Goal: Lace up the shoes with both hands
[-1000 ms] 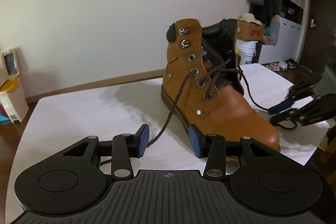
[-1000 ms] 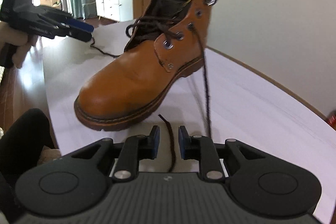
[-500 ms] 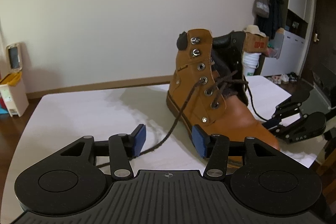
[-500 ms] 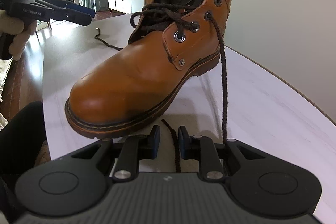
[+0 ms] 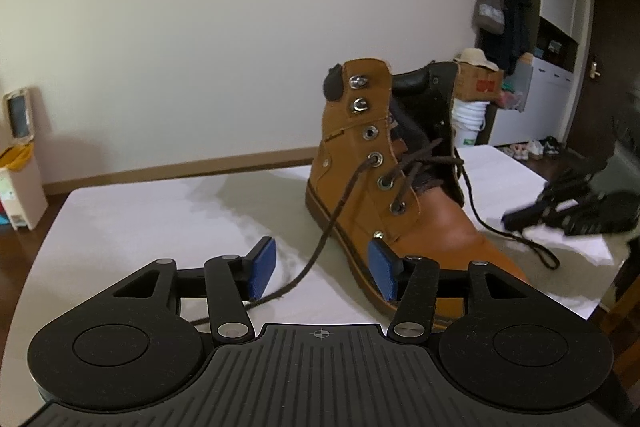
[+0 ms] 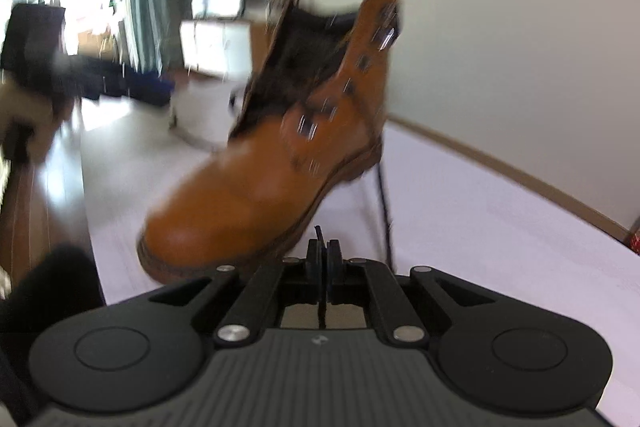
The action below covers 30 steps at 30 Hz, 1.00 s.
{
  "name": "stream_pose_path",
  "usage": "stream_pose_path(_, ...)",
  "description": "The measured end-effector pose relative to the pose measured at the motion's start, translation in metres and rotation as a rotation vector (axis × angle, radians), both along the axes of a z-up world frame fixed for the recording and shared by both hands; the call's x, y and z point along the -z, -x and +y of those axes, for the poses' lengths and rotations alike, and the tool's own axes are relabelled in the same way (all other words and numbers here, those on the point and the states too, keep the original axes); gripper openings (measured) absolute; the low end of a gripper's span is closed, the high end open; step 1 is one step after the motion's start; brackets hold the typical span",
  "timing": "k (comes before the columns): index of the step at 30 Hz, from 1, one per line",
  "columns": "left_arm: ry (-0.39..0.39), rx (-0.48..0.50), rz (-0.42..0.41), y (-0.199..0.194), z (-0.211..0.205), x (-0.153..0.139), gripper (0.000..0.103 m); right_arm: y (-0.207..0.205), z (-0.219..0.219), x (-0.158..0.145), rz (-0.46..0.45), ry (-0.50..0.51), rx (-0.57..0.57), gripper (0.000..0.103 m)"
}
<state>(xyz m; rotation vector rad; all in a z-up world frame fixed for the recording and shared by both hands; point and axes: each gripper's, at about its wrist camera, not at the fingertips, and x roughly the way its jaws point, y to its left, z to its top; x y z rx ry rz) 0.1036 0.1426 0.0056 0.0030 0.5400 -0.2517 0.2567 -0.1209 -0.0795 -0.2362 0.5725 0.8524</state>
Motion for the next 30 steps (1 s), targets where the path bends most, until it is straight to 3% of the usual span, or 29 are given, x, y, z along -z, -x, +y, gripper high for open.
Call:
stream_pose_path(7, -0.020, 0.034, -0.065, -0.010, -0.017, -0.014, 0.060, -0.002, 0.001, -0.035, -0.059, -0.125, -0.016, 0.003)
stream_pose_path(18, -0.064, 0.095, -0.101, -0.029, -0.049, -0.014, 0.061, -0.016, 0.020, -0.050, -0.115, -0.127, -0.067, 0.003)
stream_pose_path(30, -0.061, 0.084, -0.117, -0.039, -0.054, -0.016, 0.061, -0.027, 0.048, -0.053, -0.124, -0.118, -0.147, 0.003)
